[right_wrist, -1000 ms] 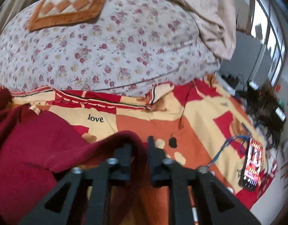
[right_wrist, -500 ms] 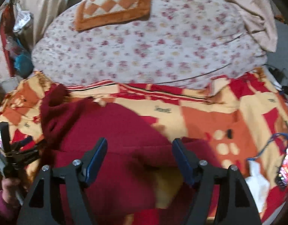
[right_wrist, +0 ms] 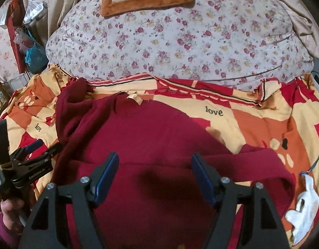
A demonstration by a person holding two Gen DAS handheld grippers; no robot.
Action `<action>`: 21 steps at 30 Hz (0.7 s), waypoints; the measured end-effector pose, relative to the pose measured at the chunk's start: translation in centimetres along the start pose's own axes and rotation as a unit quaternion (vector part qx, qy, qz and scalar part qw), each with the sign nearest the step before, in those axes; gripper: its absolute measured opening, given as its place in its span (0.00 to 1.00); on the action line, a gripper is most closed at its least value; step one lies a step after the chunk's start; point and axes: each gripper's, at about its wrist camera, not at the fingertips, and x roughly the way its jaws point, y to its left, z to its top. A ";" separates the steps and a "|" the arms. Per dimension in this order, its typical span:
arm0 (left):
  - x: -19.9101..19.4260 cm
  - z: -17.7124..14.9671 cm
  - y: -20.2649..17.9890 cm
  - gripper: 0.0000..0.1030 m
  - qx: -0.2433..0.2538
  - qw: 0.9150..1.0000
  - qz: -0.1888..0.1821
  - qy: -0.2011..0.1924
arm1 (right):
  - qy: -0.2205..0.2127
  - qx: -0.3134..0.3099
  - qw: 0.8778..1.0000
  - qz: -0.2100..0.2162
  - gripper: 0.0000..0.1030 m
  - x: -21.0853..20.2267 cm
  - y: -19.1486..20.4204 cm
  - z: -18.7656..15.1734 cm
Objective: Fold small clothes
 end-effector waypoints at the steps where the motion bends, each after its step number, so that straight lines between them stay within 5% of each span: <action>1: 0.0 0.0 0.0 0.62 -0.001 1.000 -0.001 0.000 | 0.001 0.001 1.000 -0.002 0.73 0.1 0.0 0.0; 21: 0.5 0.4 -0.3 0.62 -0.014 1.000 -0.003 0.009 | 0.021 0.001 1.000 0.001 0.77 2.4 2.1 0.1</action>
